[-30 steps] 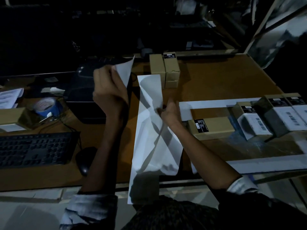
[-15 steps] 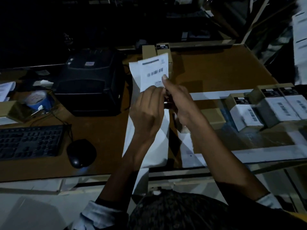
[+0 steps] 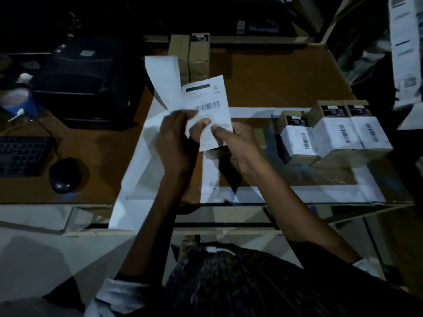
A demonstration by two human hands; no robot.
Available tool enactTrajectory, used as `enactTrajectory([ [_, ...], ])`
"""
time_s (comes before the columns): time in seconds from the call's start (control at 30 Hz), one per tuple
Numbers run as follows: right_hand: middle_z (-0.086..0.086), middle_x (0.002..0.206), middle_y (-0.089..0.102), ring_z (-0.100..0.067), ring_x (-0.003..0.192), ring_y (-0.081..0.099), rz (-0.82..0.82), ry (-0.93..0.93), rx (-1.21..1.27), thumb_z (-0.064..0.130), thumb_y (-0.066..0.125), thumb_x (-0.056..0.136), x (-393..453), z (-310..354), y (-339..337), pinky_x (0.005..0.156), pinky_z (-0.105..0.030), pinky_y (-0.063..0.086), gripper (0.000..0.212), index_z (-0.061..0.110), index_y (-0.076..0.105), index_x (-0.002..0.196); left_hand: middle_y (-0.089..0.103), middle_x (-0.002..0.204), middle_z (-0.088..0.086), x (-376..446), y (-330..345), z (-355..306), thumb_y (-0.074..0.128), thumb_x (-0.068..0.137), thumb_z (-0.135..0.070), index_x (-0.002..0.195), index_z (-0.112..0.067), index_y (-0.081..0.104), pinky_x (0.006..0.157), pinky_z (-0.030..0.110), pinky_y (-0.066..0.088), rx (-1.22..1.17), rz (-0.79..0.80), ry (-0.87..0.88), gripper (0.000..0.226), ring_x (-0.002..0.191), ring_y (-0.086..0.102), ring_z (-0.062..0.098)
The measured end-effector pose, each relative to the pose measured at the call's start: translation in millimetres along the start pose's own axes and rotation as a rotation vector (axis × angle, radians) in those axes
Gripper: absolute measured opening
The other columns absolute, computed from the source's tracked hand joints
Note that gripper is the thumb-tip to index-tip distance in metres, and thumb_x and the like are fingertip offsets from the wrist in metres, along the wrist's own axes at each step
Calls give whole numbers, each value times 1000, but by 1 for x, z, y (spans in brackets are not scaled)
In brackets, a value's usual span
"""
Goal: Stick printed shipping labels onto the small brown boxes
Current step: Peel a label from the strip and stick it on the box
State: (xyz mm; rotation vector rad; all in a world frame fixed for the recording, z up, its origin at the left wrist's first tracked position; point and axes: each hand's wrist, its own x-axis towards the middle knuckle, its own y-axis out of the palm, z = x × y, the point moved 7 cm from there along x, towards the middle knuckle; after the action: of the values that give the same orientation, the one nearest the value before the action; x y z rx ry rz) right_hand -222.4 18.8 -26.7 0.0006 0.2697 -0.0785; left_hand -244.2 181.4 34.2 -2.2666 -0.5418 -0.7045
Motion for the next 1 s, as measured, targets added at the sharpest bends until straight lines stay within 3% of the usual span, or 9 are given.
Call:
enactTrajectory([
  [0.1,-5,100,77,-13,83,73,9,-8,-29,18,70,94,-13,-17,-9,67,-29,59,18,7,74,109,60,120,11,8,7,-5,73,88,-39,119,-9,63,89,29,47,-60,2,-51,44,114,56,24],
  [0.2,-4,96,78,-4,68,70,0,5,-27,18,72,93,-24,-28,-17,55,-19,50,19,7,74,108,54,130,18,20,27,5,75,83,-40,130,-4,56,96,33,48,-108,120,-123,62,119,54,28],
  [0.33,-1,90,76,1,62,67,5,38,17,15,72,92,-36,-42,-17,52,-17,50,14,8,74,105,75,100,-1,37,51,21,74,83,-44,96,-15,77,79,43,60,-241,376,-203,33,90,72,11],
  [0.43,0,84,74,2,57,65,1,59,43,13,72,92,-39,-51,-14,49,-17,49,15,6,73,105,75,87,-9,41,61,22,76,87,-30,84,-14,78,73,25,56,-297,498,-182,16,81,72,4],
  [0.5,-1,82,72,4,52,62,-11,67,64,11,71,93,-39,-51,-14,46,-13,45,20,1,72,110,75,85,-7,42,69,20,75,88,-25,85,-10,78,74,22,54,-349,581,-157,15,80,72,5],
  [0.63,-8,98,75,2,64,69,-41,65,63,13,71,92,-32,-52,-19,50,-12,46,21,0,72,109,77,91,6,49,81,24,74,89,-24,90,-2,77,71,37,60,-456,665,-148,22,83,75,18],
  [0.8,-2,94,76,-2,71,73,-63,98,66,16,74,91,-31,-56,-22,51,-13,48,12,7,74,99,76,93,3,49,95,24,73,90,-22,91,-3,76,65,24,58,-427,775,-98,19,82,74,12],
  [1.0,3,96,78,-8,83,75,-83,118,105,17,74,90,-33,-62,-27,60,-16,54,20,7,74,107,76,91,-7,45,113,24,74,89,-24,93,-9,76,64,18,53,-428,874,-156,16,81,73,6],
])
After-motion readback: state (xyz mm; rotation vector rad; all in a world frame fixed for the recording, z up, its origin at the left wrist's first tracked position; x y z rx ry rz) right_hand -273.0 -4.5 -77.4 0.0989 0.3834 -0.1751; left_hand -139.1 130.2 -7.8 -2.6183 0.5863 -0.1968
